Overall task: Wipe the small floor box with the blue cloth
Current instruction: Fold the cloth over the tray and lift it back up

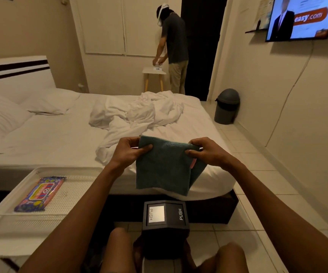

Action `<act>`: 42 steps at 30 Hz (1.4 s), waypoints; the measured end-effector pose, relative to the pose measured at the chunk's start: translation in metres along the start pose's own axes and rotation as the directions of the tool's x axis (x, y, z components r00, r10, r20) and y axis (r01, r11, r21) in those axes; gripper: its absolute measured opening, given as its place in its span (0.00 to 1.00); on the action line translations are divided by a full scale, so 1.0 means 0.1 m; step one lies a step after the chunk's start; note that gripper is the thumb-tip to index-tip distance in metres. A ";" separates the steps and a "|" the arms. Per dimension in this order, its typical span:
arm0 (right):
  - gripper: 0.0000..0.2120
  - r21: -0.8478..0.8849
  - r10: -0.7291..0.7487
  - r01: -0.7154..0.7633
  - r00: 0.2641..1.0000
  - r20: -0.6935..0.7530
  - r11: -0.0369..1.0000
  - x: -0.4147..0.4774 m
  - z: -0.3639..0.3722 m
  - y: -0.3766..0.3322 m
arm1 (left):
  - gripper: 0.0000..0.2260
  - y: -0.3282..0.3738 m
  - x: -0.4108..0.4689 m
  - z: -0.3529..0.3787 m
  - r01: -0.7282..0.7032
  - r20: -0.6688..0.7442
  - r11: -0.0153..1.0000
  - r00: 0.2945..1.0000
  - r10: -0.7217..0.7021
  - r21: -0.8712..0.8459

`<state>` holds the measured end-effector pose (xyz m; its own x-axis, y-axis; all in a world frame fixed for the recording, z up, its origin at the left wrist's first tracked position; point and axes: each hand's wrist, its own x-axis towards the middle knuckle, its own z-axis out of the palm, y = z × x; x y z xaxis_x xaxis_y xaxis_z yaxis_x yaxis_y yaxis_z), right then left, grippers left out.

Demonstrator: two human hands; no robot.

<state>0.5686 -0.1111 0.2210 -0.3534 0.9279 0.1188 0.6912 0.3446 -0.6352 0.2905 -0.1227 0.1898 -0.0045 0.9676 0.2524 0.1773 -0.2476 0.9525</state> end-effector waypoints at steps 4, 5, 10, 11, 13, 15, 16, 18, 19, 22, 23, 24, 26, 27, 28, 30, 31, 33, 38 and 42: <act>0.06 -0.042 -0.050 0.051 0.998 0.025 0.998 0.17 0.32 -0.13 | 0.08 -0.08 -0.10 -0.27 0.005 -0.082 0.997 0.997 0.001 0.073; 0.06 -0.051 -0.068 0.069 0.997 0.036 0.996 0.22 0.42 -0.18 | 0.08 -0.11 -0.13 -0.37 0.008 -0.105 0.996 0.994 0.002 0.094; 0.05 -0.064 -0.194 0.199 0.978 0.074 0.978 0.58 0.97 -0.58 | 0.11 -0.32 -0.26 -1.07 0.060 -0.209 0.982 0.978 -0.022 0.177; 0.07 -0.055 -0.222 0.227 0.972 0.083 0.972 0.66 1.10 -0.68 | 0.10 -0.36 -0.29 -1.24 0.066 -0.230 0.979 0.973 -0.020 0.192; 0.08 -0.052 -0.254 0.260 0.962 0.102 0.964 0.84 1.38 -0.87 | 0.10 -0.45 -0.33 -1.56 0.076 -0.275 0.972 0.961 -0.013 0.222; 0.07 -0.051 -0.282 0.289 0.953 0.113 0.956 1.04 1.66 -1.05 | 0.10 -0.55 -0.35 -1.87 0.098 -0.325 0.965 0.946 -0.014 0.244; 0.06 -0.039 -0.292 0.298 0.949 0.118 0.954 1.14 1.79 -1.13 | 0.11 -0.60 -0.36 -2.00 0.111 -0.350 0.961 0.937 -0.015 0.254; 0.07 -0.009 -0.311 0.314 0.943 0.117 0.949 1.34 2.06 -1.28 | 0.11 -0.70 -0.35 -2.26 0.124 -0.390 0.953 0.921 -0.007 0.275; 0.07 0.005 -0.319 0.320 0.941 0.110 0.947 1.43 2.18 -1.34 | 0.11 -0.75 -0.33 -2.38 0.131 -0.402 0.951 0.915 -0.008 0.279; 0.06 0.044 -0.327 0.324 0.939 0.103 0.945 1.66 2.52 -1.51 | 0.12 -0.93 -0.27 -2.77 0.163 -0.423 0.947 0.906 -0.033 0.275; 0.05 0.054 -0.334 0.330 0.937 0.103 0.942 1.74 2.63 -1.55 | 0.12 -1.01 -0.24 -2.91 0.184 -0.435 0.947 0.899 -0.054 0.262; 0.04 0.065 -0.340 0.335 0.934 0.108 0.940 1.82 2.73 -1.58 | 0.12 -1.07 -0.21 -3.02 0.205 -0.442 0.945 0.894 -0.075 0.254; 0.05 0.088 -0.353 0.343 0.923 0.152 0.935 1.94 2.89 -1.62 | 0.14 -1.16 -0.18 -3.22 0.260 -0.420 0.934 0.897 -0.140 0.245; 0.05 0.101 -0.351 0.338 0.915 0.198 0.936 1.99 2.97 -1.63 | 0.15 -1.19 -0.17 -3.31 0.297 -0.392 0.924 0.900 -0.188 0.241; 0.05 0.119 -0.348 0.328 0.902 0.257 0.937 2.05 3.04 -1.62 | 0.16 -1.22 -0.16 -3.39 0.332 -0.361 0.913 0.903 -0.234 0.238; 0.08 0.162 -0.340 0.300 0.862 0.376 0.940 2.18 3.19 -1.55 | 0.16 -1.30 -0.12 -3.52 0.393 -0.322 0.881 0.897 -0.303 0.264; 0.10 0.172 -0.330 0.283 0.848 0.415 0.944 2.24 3.27 -1.50 | 0.14 -1.37 -0.09 -3.56 0.424 -0.315 0.859 0.889 -0.333 0.286; 0.13 0.150 -0.279 0.236 0.841 0.463 0.960 2.39 3.48 -1.35 | 0.13 -1.60 0.01 -3.58 0.467 -0.322 0.825 0.872 -0.370 0.318; 0.20 -0.109 -0.081 0.160 0.848 0.524 0.981 2.73 4.04 -0.93 | 0.05 -2.48 0.24 -3.31 0.518 -0.389 0.824 0.825 -0.410 0.230; 0.16 -0.281 -0.106 0.276 0.860 0.500 0.919 2.88 4.31 -0.80 | 0.07 -3.05 0.39 -3.16 0.581 -0.456 0.765 0.780 -0.427 0.277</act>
<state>0.1399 0.0671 -0.0226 -0.6921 0.6900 -0.2120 0.7145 0.6132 -0.3369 -0.0746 -0.0252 -0.0375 -0.5285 0.8386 -0.1324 0.4059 0.3866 0.8281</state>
